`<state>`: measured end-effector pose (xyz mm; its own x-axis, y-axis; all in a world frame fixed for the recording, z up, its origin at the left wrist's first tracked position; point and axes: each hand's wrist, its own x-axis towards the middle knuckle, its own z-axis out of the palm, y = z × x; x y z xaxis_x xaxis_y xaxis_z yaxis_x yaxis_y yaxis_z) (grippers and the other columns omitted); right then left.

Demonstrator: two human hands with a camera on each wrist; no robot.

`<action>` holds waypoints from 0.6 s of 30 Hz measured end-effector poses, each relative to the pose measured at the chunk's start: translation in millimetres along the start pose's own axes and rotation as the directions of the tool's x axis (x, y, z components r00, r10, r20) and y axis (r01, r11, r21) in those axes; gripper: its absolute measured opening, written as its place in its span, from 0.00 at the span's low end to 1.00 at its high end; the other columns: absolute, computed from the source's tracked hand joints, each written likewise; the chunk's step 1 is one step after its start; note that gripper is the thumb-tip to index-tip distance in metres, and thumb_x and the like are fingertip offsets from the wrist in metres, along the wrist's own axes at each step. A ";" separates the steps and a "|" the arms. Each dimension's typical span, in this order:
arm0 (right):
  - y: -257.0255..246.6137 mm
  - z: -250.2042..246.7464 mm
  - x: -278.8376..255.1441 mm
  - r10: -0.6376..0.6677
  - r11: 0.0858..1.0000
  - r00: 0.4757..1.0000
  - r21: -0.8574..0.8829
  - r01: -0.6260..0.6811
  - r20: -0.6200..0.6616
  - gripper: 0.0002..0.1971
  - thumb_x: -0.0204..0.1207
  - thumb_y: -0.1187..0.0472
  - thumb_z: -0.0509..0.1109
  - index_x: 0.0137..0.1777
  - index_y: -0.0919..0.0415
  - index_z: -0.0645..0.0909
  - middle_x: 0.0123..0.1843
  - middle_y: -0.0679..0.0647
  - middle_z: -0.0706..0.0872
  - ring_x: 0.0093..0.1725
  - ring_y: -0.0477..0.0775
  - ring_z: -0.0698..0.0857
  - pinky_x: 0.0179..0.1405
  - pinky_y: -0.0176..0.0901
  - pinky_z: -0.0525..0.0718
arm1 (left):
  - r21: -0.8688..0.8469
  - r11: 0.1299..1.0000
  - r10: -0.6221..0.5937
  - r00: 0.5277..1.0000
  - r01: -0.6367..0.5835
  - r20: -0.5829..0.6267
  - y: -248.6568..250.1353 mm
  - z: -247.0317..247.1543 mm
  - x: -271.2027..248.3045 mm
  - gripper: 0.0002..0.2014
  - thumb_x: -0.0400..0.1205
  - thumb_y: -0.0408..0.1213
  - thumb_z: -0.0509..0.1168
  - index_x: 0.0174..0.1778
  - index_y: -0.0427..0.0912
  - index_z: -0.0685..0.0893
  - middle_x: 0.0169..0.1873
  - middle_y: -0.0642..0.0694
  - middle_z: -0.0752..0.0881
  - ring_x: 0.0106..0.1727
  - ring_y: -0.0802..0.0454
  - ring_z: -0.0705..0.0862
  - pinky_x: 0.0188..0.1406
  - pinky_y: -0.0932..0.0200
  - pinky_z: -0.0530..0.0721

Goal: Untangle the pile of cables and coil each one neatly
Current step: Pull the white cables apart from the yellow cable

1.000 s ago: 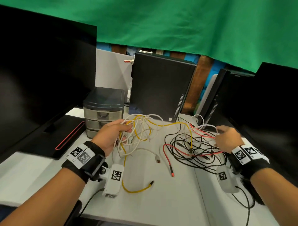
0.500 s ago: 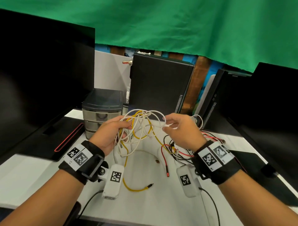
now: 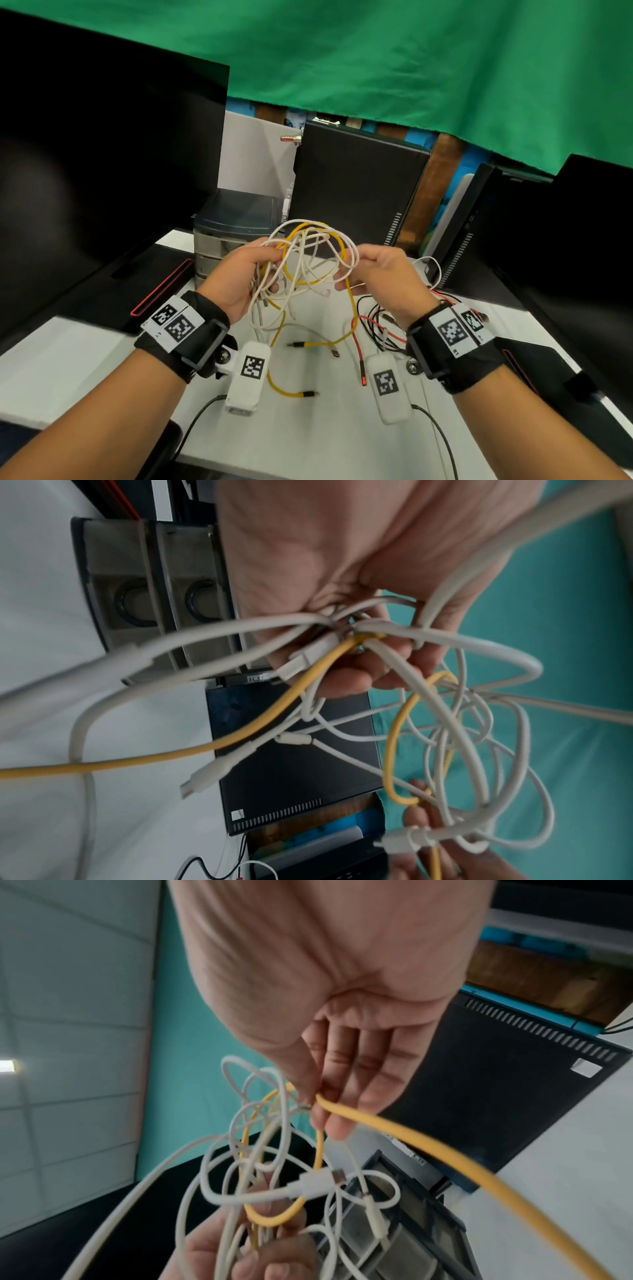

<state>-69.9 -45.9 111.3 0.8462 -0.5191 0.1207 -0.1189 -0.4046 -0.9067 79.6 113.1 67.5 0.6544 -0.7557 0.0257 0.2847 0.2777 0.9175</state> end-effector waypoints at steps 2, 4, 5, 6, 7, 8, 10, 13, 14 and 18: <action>-4.2 -3.7 1.6 -0.038 0.998 0.998 0.057 0.041 -0.048 0.08 0.80 0.69 0.69 0.49 0.59 0.90 0.38 0.56 0.92 0.36 0.51 0.90 0.42 0.45 0.87 | 0.031 1.000 0.007 1.000 -0.006 -0.021 -0.5 -1.2 1.1 0.08 0.84 0.28 0.62 0.49 0.37 0.88 0.32 0.42 0.81 0.26 0.49 0.74 0.25 0.59 0.76; -7.2 -6.2 2.5 -0.060 0.994 0.994 0.082 0.067 -0.088 0.07 0.82 0.66 0.70 0.51 0.58 0.90 0.37 0.55 0.92 0.36 0.50 0.89 0.43 0.48 0.87 | 0.076 0.997 0.007 0.998 -0.002 -0.070 -1.3 -1.1 1.1 0.08 0.83 0.28 0.64 0.49 0.37 0.89 0.33 0.40 0.82 0.28 0.48 0.75 0.26 0.57 0.76; -8.6 -7.0 1.9 -0.063 0.993 0.993 0.089 0.073 -0.103 0.06 0.83 0.65 0.70 0.51 0.57 0.89 0.37 0.55 0.92 0.36 0.50 0.89 0.42 0.47 0.86 | 0.093 0.996 0.008 0.996 0.001 -0.093 -1.0 0.0 -0.2 0.08 0.83 0.28 0.65 0.50 0.36 0.90 0.34 0.39 0.83 0.28 0.48 0.76 0.26 0.57 0.77; -9.9 -7.1 1.3 -0.060 0.993 0.992 0.099 0.071 -0.110 0.06 0.83 0.64 0.70 0.51 0.57 0.89 0.37 0.55 0.92 0.35 0.50 0.89 0.41 0.47 0.86 | 0.104 0.995 0.008 0.994 0.003 -0.107 -0.8 1.3 -1.3 0.09 0.83 0.28 0.65 0.53 0.34 0.90 0.34 0.39 0.84 0.28 0.48 0.77 0.26 0.57 0.78; -11.2 -7.0 0.7 -0.060 0.993 0.992 0.094 0.071 -0.113 0.06 0.84 0.63 0.70 0.51 0.57 0.89 0.37 0.55 0.92 0.35 0.50 0.89 0.40 0.46 0.85 | 0.103 0.995 0.006 0.994 0.006 -0.111 -0.2 2.7 -2.5 0.09 0.83 0.28 0.65 0.56 0.32 0.89 0.35 0.38 0.84 0.27 0.49 0.78 0.26 0.58 0.80; -12.3 -6.2 0.2 -0.059 0.994 0.992 0.082 0.069 -0.113 0.06 0.84 0.63 0.70 0.51 0.57 0.89 0.37 0.55 0.92 0.36 0.50 0.89 0.40 0.45 0.85 | 0.090 0.996 0.001 0.995 0.008 -0.101 0.4 4.0 -3.4 0.10 0.84 0.27 0.64 0.58 0.30 0.88 0.35 0.38 0.84 0.26 0.49 0.78 0.25 0.58 0.81; -13.5 -4.8 0.8 -0.075 0.996 0.990 0.032 0.080 -0.123 0.06 0.84 0.62 0.70 0.51 0.57 0.89 0.38 0.54 0.92 0.36 0.48 0.88 0.39 0.44 0.85 | 0.039 0.999 -0.018 0.999 0.019 -0.048 2.3 5.9 -5.4 0.11 0.84 0.27 0.64 0.59 0.30 0.86 0.34 0.40 0.86 0.24 0.50 0.80 0.26 0.58 0.83; -15.4 -5.4 6.9 -0.153 0.985 0.976 -0.097 0.140 -0.155 0.06 0.83 0.61 0.71 0.51 0.56 0.90 0.39 0.51 0.92 0.38 0.45 0.88 0.42 0.42 0.84 | -0.013 0.999 -0.033 0.999 0.033 0.011 4.6 7.3 -7.3 0.11 0.84 0.28 0.64 0.60 0.35 0.87 0.35 0.43 0.88 0.25 0.52 0.82 0.29 0.59 0.85; -17.4 -5.9 9.2 -0.155 0.982 0.978 -0.127 0.137 -0.143 0.06 0.82 0.62 0.71 0.52 0.56 0.90 0.39 0.50 0.92 0.39 0.45 0.88 0.43 0.42 0.84 | -0.015 0.999 -0.031 0.999 0.031 0.013 4.8 7.7 -7.4 0.12 0.84 0.29 0.64 0.60 0.36 0.87 0.36 0.43 0.88 0.25 0.52 0.82 0.30 0.58 0.85; -29.1 -0.1 11.4 -0.169 0.980 0.984 -0.120 0.161 -0.058 0.08 0.84 0.53 0.69 0.50 0.52 0.90 0.40 0.49 0.90 0.42 0.47 0.88 0.50 0.51 0.89 | -0.042 0.999 -0.022 1.000 0.023 0.010 5.6 11.4 -9.1 0.12 0.85 0.29 0.63 0.61 0.36 0.87 0.38 0.42 0.88 0.26 0.53 0.82 0.30 0.59 0.85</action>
<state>-56.8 -40.1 139.1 0.8227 -0.4859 0.2952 -0.0427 -0.5705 -0.8202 67.3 114.8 76.9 0.6411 -0.7674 0.0092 0.3286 0.2853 0.9003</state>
